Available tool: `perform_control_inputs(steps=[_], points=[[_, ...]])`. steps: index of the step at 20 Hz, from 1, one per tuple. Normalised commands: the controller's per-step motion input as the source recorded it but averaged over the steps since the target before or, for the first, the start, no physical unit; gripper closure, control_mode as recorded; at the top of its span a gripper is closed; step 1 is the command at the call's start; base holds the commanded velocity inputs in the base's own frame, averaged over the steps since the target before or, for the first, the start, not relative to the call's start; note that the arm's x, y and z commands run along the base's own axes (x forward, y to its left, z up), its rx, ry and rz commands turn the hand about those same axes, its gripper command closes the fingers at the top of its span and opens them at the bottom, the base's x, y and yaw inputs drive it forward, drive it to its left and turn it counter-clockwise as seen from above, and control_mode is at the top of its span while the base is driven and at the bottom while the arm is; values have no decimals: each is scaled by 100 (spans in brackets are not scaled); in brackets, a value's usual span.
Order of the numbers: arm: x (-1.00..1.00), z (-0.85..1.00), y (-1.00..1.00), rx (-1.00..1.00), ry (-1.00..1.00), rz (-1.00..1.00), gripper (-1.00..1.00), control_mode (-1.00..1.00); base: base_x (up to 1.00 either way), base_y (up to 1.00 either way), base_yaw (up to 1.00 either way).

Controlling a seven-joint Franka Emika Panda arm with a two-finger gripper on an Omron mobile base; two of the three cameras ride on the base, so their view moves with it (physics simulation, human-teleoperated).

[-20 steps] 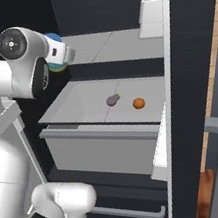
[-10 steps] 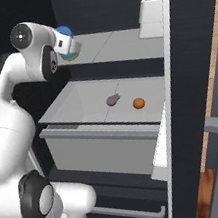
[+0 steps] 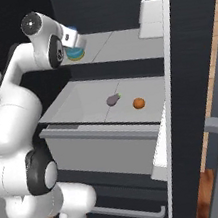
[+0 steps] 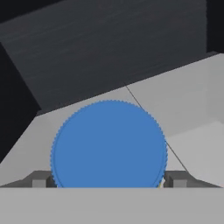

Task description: Place the mayonnaise and mayonnaise from the counter to the top shelf of the fridge. If the existing items in the fridge are on the top shelf, move them to other shelves.

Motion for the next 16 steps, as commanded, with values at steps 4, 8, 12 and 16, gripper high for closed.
perform_control_inputs(steps=[4,8,12,16], points=[[38,-9,-1,0,1,0,100,-100,0,0,0],[37,-18,0,-4,0,0,100,-100,0,0,0],[28,-14,0,-4,0,0,-100,-100,0,0,0],[27,0,0,0,-1,0,-100,-100,0,0,0]])
